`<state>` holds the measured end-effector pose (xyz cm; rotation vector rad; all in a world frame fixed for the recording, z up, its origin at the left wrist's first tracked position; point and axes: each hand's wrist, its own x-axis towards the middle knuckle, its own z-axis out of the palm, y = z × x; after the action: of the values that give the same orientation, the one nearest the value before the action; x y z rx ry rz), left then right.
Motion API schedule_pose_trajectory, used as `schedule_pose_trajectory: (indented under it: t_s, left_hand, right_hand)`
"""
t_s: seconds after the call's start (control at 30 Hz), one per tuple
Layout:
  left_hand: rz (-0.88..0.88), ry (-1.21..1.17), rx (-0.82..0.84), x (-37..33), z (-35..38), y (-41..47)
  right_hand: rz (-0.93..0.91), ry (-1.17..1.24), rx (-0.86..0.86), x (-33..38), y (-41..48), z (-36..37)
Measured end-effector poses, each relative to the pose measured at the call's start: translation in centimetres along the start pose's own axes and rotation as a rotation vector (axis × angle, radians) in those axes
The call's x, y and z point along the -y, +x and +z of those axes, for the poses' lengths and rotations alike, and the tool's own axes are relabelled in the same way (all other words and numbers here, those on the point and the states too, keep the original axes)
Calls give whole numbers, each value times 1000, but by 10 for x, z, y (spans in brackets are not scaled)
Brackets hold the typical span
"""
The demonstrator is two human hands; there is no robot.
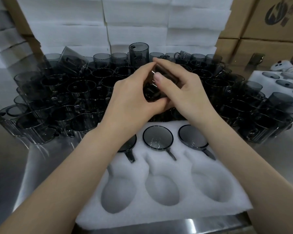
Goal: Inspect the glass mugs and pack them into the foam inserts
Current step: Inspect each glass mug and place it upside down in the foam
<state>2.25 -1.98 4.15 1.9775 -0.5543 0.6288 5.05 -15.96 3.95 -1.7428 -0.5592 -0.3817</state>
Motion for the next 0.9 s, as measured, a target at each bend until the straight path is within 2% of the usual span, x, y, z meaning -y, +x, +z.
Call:
schedule_pose_trajectory:
  t_s: [0.1,0.4,0.47,0.57,0.63,0.67,0.8,0.9]
  left_hand:
    - [22,51,-31,-1,1,0]
    - [117,107,15,1,-3,-3]
    - [150,120,8,3,-3,-4]
    - [177,111,7,5,-3,-4]
    - [135,125,33,5,-3,-2]
    - [103,141,54,5,-3,-1]
    - [26,193,83,5,1,1]
    - [-39,179,34,6,2,1]
  right_hand:
    - [51,82,-17,0,0,-1]
    - [398,656,37,-1,7,-10]
    - [474,780,123,-4,8,-12]
    - [550,925,373,-8,9,-15]
    - [569,880,455,-9,8,-15]
    - [551,811,438,-10,7,-14]
    - [335,452,188,-13,2,-6]
    - [246,358,141,-13,1,-2]
